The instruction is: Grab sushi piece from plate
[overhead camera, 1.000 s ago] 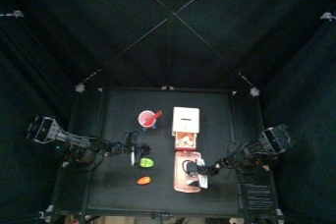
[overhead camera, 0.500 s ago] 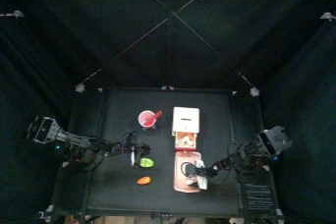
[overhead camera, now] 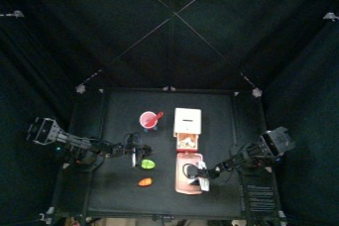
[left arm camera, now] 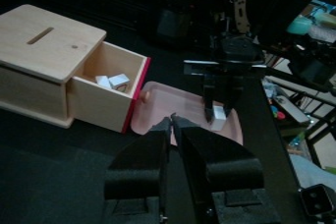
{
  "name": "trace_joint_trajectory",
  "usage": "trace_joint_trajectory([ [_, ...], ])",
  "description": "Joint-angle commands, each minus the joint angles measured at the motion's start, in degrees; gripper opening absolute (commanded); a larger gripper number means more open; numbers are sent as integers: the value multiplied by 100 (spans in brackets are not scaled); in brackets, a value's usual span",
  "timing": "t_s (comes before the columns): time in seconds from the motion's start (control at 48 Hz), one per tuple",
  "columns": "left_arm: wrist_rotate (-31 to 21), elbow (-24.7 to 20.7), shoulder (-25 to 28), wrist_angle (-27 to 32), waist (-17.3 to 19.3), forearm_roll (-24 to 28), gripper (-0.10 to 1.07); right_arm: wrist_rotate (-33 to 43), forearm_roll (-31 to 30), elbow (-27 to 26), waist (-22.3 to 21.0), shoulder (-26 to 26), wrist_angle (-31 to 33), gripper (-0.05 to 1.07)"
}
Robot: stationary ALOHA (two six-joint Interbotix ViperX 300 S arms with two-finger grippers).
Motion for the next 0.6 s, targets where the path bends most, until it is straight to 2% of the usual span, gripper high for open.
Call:
trace_joint_trajectory([
  [0.0,9,-105,-35,-44,0,18,56,0,9,-70,-53,-352,0,58],
  [0.208,18,-97,-35,-53,0,26,56,0,9,18,-79,-703,35,52],
  [0.583,26,-123,-44,-53,9,35,56,0,316,70,-105,-642,44,52],
])
